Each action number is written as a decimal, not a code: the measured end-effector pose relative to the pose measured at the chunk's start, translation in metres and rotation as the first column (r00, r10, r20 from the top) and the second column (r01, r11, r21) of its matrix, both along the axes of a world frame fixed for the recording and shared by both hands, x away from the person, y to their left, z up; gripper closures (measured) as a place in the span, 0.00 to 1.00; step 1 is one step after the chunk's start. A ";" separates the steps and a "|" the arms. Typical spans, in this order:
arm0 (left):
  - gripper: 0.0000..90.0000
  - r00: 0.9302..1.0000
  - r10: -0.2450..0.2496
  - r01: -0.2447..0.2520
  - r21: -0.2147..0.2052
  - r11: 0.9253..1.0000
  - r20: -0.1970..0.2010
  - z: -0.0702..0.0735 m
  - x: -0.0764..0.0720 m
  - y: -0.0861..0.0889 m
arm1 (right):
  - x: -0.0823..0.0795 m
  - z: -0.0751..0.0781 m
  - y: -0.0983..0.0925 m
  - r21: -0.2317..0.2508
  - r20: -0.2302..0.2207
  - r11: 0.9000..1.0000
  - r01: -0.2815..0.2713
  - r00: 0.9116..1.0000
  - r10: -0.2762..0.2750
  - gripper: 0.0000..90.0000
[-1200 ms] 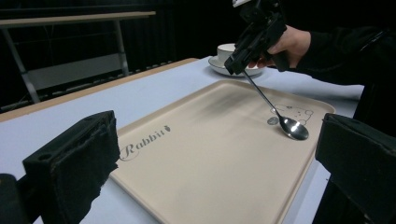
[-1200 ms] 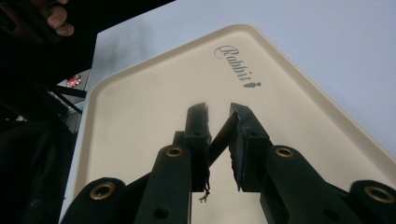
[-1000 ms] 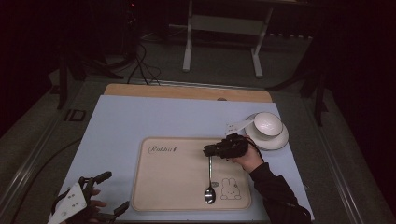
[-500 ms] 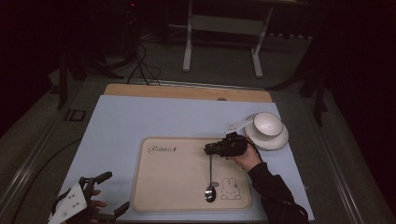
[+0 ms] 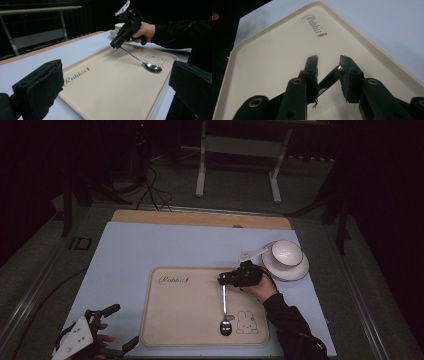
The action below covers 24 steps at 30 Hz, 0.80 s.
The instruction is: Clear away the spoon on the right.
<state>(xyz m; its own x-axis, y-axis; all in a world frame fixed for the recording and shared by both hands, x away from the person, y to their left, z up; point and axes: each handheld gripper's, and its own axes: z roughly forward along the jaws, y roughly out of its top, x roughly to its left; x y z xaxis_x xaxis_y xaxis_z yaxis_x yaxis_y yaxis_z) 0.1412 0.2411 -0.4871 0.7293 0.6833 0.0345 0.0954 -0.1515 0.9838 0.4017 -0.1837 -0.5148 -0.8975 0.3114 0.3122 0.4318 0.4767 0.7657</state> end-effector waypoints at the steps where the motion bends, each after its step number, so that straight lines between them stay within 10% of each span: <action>1: 0.00 1.000 0.000 0.000 0.001 1.000 0.000 0.000 0.000 0.000 | 0.001 -0.002 0.001 -0.006 -0.003 1.000 0.002 1.000 -0.002 0.75; 24: 0.00 1.000 -0.004 0.004 0.002 1.000 -0.001 0.000 0.000 0.000 | 0.012 -0.025 0.015 -0.078 -0.056 0.995 0.065 0.996 -0.069 0.75</action>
<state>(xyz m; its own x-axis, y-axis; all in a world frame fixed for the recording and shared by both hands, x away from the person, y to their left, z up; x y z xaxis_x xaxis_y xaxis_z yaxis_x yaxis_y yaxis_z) 0.1411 0.2412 -0.4873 0.7322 0.6801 0.0355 0.0953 -0.1539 0.9835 0.4141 -0.1688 -0.5394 -0.8547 0.3951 0.3367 0.5077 0.5011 0.7008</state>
